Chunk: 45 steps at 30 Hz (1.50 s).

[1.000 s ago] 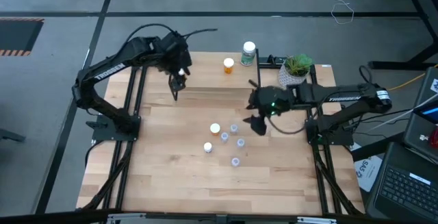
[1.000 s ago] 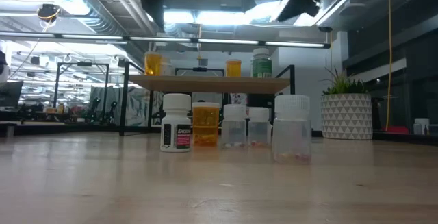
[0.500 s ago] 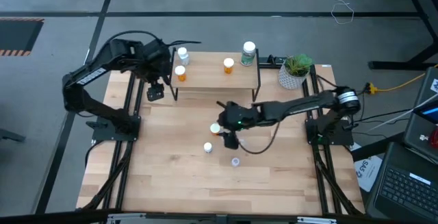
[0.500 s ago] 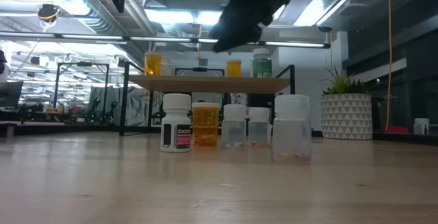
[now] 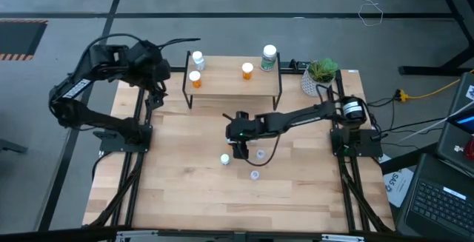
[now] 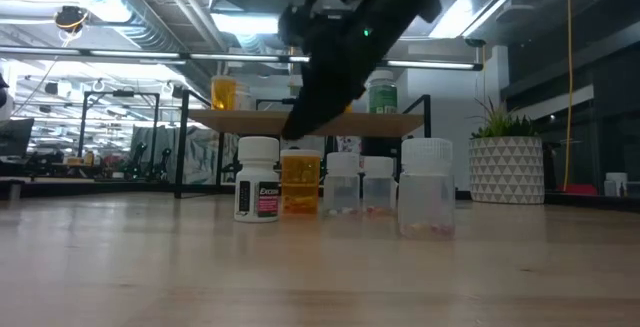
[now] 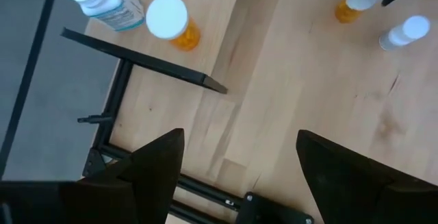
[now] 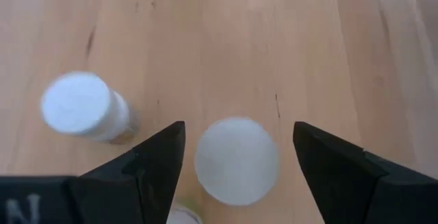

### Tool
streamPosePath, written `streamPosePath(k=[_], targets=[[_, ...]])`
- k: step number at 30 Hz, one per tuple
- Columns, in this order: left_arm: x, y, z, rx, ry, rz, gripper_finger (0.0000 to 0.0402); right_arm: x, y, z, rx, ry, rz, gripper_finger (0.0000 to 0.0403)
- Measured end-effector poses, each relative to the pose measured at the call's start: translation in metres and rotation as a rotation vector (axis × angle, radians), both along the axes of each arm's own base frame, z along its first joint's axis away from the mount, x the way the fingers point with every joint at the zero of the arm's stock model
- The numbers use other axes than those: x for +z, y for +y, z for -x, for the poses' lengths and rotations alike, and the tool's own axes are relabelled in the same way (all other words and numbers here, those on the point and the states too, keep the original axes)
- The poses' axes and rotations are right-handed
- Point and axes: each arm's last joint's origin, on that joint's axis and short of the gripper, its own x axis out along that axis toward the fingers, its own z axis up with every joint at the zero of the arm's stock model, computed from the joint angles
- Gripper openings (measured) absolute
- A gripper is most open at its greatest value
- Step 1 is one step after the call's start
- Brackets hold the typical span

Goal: Pick and place medicine bottles onto shelf by color
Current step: Put the orange medicine bottle on the shelf

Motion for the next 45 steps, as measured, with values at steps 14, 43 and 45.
streamPosePath(k=[14,43,45], targets=[[0.004,-0.005,0.011,0.025,-0.042,-0.001,0.0279,-0.017,-0.001,0.001,-0.039,0.077,-0.026,0.0275],[0.004,-0.005,0.011,0.046,-0.048,0.011,0.0279,0.054,-0.005,-0.017,-0.11,0.031,0.051,0.0207],[0.004,-0.005,0.011,0.046,-0.048,0.011,0.0279,0.08,-0.012,-0.019,-0.117,0.03,0.126,0.0207]])
